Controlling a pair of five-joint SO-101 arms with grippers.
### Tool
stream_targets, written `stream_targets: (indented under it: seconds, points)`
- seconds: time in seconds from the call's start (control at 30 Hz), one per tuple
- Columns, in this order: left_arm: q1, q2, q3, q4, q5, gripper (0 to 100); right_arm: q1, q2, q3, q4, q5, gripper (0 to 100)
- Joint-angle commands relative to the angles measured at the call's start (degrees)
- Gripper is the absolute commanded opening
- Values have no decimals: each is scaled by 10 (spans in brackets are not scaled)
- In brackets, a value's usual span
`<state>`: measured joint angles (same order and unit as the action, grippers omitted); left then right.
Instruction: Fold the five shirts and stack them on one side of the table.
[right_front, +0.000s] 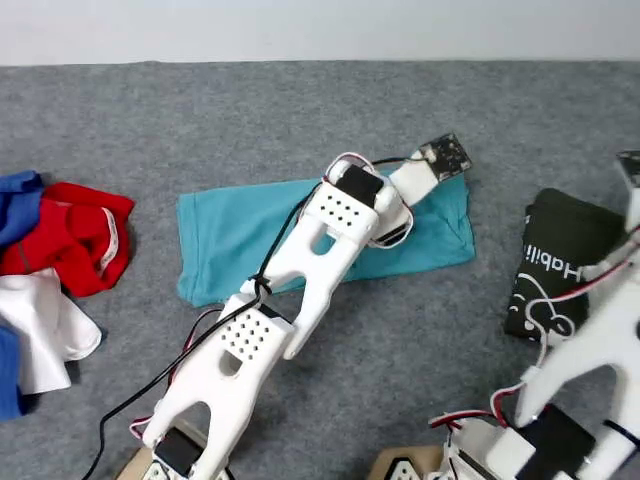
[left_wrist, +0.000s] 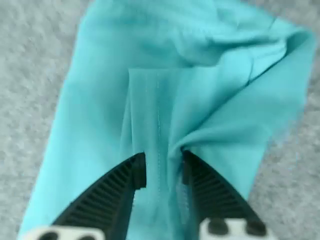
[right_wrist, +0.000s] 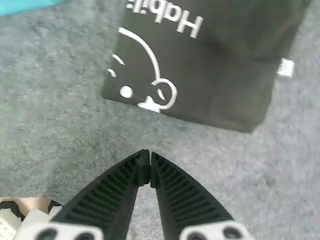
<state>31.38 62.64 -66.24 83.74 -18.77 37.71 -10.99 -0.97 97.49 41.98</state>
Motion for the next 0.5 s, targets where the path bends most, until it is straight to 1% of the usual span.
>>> stream_targets:
  seconds: [0.0, 0.17, 0.3, 0.4, 0.47]
  points:
    - [0, -6, -36, 13, 5, 153, -40, -23, 15, -3, 2, 10]
    - [0, -5, -34, 2, 5, 160, -87, -23, 57, -9, 2, 10]
    - [0, 11, -36, 0, 18, 160, -131, -23, 77, -12, 1, 10]
    - [-4, 25, -37, 11, 18, 156, -154, -23, 86, -40, 0, 10]
    - [-4, 22, -52, 33, 19, 156, -163, -23, 87, -57, -19, 10]
